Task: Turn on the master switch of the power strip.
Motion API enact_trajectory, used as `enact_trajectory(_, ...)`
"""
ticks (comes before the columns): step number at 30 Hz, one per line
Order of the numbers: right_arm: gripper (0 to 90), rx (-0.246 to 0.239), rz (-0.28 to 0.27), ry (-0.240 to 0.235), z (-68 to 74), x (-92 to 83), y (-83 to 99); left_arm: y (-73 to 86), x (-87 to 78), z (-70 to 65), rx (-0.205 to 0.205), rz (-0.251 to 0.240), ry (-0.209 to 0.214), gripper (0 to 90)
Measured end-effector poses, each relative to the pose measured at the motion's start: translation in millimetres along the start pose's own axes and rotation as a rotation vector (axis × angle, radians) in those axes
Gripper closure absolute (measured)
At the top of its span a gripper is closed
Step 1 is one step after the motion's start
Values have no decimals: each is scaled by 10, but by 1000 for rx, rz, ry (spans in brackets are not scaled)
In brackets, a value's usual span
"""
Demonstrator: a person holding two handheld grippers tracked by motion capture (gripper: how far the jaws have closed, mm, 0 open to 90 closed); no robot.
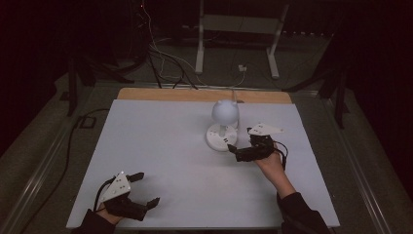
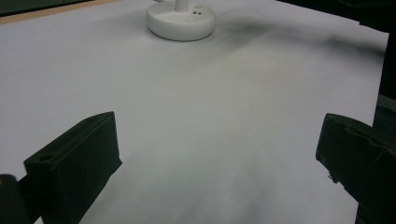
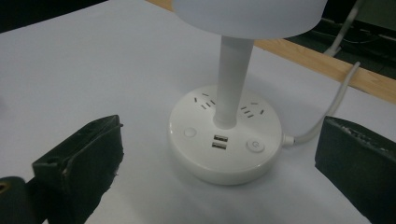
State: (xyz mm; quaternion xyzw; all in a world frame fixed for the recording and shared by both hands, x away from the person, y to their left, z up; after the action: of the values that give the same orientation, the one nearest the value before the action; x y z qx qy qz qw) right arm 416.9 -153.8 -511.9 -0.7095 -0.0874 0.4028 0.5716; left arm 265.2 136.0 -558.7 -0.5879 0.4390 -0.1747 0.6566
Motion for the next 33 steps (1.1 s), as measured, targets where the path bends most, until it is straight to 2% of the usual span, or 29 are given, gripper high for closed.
enact_trajectory(14,10,17,17,-2,-112,249,40,3,-1,1,-6,0,1,1)
enact_trajectory(22,10,11,46,-10,-162,383,78,2,-2,-1,-7,0,4,1)
enact_trajectory(23,11,12,59,-4,-185,419,93,3,-3,-2,-8,-1,4,1)
enact_trajectory(25,11,14,58,-3,-197,432,95,4,-2,-1,-8,0,3,1)
enact_trajectory(26,45,22,56,11,-243,464,100,6,-1,2,-6,2,4,1)
enact_trajectory(32,56,40,61,28,-309,523,122,9,-1,1,-7,2,7,1)
enact_trajectory(33,74,44,62,46,-349,546,139,9,-1,1,-8,2,7,1)
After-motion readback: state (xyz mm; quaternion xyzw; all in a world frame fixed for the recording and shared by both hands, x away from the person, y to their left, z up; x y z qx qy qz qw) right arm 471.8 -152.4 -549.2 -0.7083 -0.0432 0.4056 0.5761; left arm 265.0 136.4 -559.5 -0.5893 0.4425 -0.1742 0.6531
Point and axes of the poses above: each handheld gripper's, and its own axes: x roughly forward along the jaws, y roughly out of its underside, z roughly to its left, the point moved 10 cm from there along x, roughly forward along the jaws, and after that the axes turned 3 degrees about -z, right-handed, at the moved point
